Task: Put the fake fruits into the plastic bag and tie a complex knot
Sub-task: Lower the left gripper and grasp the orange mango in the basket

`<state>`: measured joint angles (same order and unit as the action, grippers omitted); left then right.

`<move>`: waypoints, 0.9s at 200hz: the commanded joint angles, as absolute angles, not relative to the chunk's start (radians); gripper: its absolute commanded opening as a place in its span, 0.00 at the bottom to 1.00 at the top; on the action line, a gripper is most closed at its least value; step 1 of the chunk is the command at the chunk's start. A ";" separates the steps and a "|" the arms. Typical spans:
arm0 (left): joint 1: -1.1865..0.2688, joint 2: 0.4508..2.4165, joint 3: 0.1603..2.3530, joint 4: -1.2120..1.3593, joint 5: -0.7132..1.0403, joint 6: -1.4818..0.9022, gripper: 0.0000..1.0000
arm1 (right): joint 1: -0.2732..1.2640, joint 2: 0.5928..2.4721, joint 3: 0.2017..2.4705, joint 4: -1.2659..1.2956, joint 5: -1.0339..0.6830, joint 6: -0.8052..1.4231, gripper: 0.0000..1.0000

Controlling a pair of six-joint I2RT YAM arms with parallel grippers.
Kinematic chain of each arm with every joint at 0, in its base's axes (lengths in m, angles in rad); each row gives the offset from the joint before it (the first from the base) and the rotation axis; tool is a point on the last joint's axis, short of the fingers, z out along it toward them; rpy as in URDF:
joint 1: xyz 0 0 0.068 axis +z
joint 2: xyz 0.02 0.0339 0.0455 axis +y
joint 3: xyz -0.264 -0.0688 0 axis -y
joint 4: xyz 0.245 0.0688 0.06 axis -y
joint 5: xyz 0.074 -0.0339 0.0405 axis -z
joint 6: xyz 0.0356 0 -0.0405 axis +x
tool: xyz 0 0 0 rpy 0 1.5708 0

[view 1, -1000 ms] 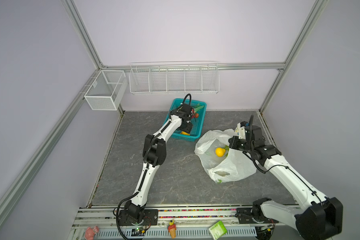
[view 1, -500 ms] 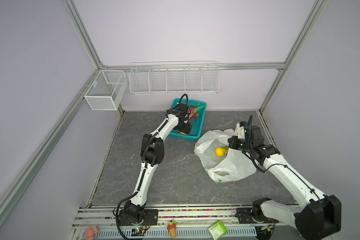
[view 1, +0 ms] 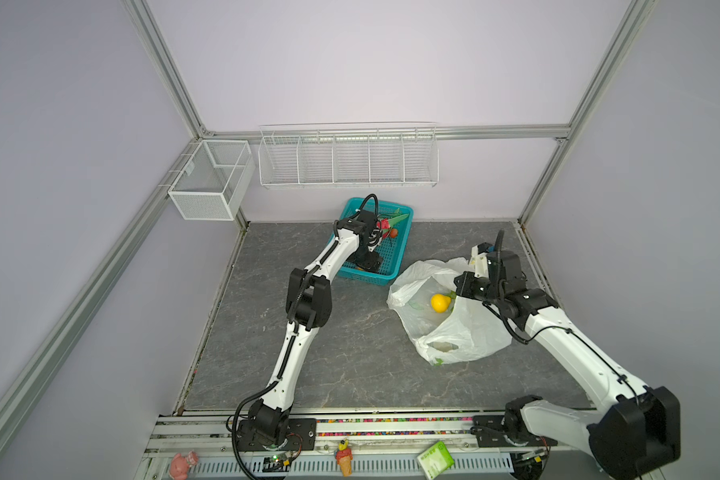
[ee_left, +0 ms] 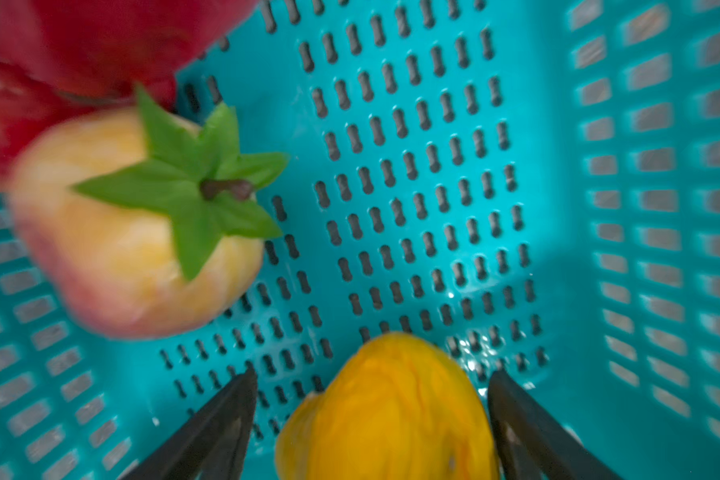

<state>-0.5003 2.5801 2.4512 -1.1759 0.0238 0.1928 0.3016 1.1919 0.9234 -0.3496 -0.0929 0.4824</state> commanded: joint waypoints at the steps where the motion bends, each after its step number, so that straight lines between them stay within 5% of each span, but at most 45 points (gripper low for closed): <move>1: -0.508 2.619 2.492 -1.245 -0.022 0.224 0.85 | 0.295 1.199 0.905 -0.327 -0.104 0.492 0.06; 89: -0.508 2.539 2.465 -1.183 -0.140 0.110 0.49 | 0.295 1.229 0.913 -0.313 -0.114 0.495 0.06; 180: -0.513 2.210 2.193 -0.965 -0.012 -0.027 0.37 | 0.294 1.233 0.933 -0.333 -0.107 0.485 0.06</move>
<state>-0.5060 2.3425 2.2757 -1.0470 -0.0753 0.0410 0.3016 1.2293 0.9230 -0.3386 -0.1055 0.4862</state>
